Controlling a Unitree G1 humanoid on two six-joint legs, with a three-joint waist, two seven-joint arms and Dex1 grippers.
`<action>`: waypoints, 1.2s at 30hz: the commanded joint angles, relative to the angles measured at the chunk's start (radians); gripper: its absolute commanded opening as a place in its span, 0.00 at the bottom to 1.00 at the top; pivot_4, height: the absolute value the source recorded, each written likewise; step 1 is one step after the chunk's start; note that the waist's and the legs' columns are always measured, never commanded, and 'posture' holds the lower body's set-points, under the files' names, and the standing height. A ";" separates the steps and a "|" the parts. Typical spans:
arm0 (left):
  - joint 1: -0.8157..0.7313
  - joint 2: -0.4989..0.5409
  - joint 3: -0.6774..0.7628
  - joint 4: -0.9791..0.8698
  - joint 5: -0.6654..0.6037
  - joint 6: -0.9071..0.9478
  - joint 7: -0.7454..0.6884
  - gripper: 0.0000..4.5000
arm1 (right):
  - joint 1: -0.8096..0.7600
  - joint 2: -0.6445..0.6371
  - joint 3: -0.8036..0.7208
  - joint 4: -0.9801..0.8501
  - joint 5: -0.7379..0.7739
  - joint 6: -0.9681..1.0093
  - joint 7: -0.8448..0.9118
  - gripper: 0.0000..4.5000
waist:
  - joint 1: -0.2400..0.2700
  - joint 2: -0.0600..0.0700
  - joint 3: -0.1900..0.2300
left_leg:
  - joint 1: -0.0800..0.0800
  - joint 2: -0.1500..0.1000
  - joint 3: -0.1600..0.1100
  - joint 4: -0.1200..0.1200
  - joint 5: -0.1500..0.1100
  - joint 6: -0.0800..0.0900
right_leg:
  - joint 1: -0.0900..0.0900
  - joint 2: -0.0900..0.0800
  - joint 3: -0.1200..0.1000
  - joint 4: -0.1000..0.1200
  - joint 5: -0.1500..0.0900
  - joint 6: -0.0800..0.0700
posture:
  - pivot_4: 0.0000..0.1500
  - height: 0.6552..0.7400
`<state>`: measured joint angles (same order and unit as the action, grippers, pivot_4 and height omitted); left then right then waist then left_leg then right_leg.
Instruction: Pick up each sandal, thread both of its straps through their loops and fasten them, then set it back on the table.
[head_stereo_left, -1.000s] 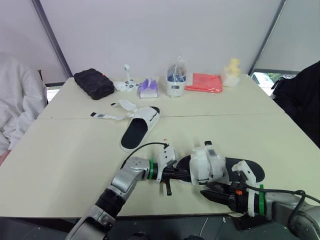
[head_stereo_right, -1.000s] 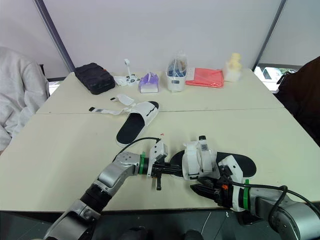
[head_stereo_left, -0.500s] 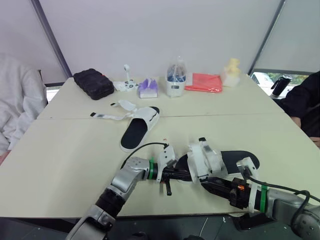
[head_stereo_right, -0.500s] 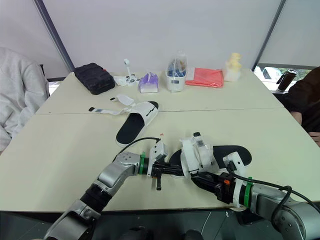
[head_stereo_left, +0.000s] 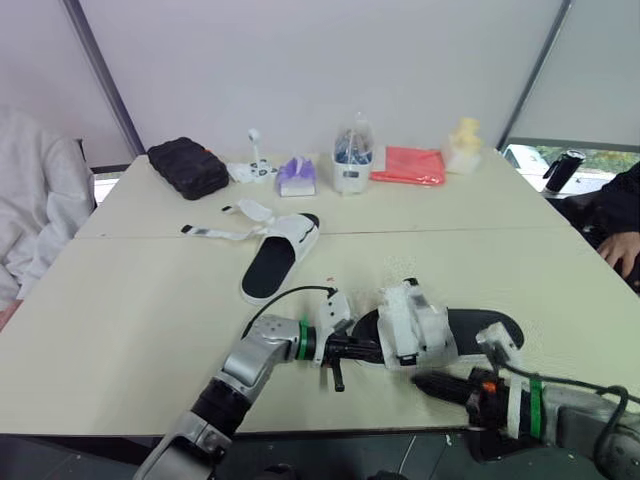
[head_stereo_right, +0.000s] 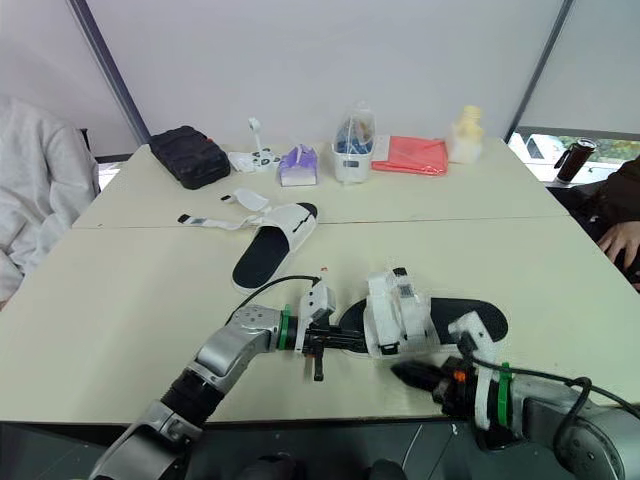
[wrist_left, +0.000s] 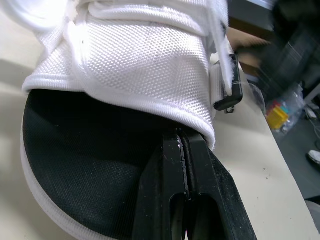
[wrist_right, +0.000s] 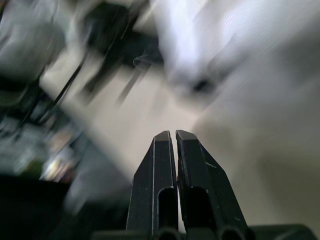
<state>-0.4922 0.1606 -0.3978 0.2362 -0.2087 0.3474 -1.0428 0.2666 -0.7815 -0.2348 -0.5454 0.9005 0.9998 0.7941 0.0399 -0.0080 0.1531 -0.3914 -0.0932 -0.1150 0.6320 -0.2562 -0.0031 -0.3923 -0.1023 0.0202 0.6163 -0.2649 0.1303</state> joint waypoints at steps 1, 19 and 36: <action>0.021 0.009 -0.021 0.020 0.017 0.034 0.002 0.00 | 0.048 -0.059 0.003 -0.052 0.001 -0.012 0.063 0.02 | 0.000 0.001 0.000 | 0.000 0.000 0.000 0.000 0.000 0.000 | 0.000 0.000 0.000 0.000 0.000 0.000 | 1.00 1.00; 0.012 0.005 -0.017 0.036 0.017 0.035 -0.011 0.00 | -0.060 0.034 -0.086 0.006 0.091 -0.039 -0.045 0.88 | 0.001 0.000 0.000 | 0.000 0.000 0.000 0.001 0.000 0.000 | 0.001 0.000 0.000 0.000 0.000 0.000 | 1.00 1.00; 0.002 -0.003 -0.010 0.050 0.019 0.034 -0.010 0.00 | -0.144 0.134 -0.090 0.104 0.165 -0.019 -0.157 0.88 | -0.003 0.000 0.000 | 0.000 0.000 0.000 0.001 0.000 0.000 | 0.001 0.000 0.000 0.000 0.000 0.000 | 1.00 1.00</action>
<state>-0.5069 0.1546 -0.3850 0.2582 -0.2086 0.3612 -1.0595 0.1542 -0.6666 -0.2911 -0.4457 1.0322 0.9952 0.6676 0.0371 -0.0084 0.1531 -0.3909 -0.0933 -0.1146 0.6330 -0.2562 -0.0031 -0.3914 -0.1024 0.0210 0.6163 -0.2648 0.1302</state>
